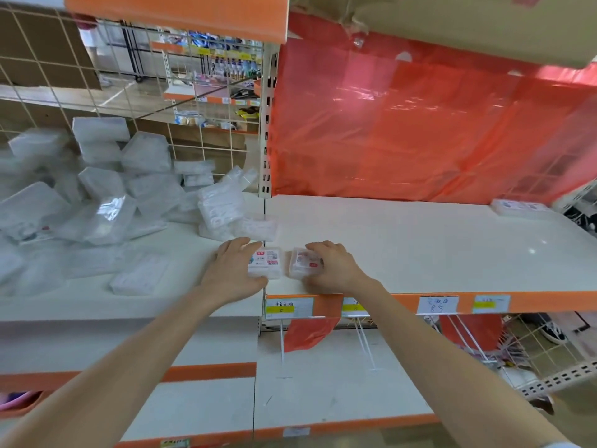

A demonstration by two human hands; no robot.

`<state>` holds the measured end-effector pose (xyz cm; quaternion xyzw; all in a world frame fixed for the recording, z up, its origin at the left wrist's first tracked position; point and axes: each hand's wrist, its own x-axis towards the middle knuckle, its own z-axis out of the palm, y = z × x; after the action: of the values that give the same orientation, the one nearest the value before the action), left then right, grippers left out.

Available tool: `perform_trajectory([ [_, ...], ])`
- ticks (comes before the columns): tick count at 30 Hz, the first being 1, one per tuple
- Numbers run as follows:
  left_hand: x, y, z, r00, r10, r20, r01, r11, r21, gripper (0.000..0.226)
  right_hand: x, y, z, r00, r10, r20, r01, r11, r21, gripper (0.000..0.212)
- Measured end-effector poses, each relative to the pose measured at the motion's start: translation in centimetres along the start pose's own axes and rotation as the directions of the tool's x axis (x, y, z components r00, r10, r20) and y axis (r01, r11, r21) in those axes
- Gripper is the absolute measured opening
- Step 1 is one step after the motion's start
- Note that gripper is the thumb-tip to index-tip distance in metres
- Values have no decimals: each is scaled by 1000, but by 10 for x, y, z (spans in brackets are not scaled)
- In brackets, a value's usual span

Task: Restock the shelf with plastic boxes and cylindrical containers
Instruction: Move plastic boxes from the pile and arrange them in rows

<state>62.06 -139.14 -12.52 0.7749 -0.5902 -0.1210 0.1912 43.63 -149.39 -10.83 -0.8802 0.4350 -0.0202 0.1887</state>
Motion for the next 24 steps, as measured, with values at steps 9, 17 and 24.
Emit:
perform_trajectory([
  [9,0,43,-4,973,139,-184,-187,943,-277,68,-2,-47,-25,929,333,162,-233,187,954,76],
  [17,13,42,-14,982,-66,-175,-40,839,-542,36,-6,-50,-19,947,313,65,-226,514,827,35],
  [24,23,32,-20,995,-90,49,95,624,-775,16,-14,-35,-7,935,-224,-274,289,930,228,71],
])
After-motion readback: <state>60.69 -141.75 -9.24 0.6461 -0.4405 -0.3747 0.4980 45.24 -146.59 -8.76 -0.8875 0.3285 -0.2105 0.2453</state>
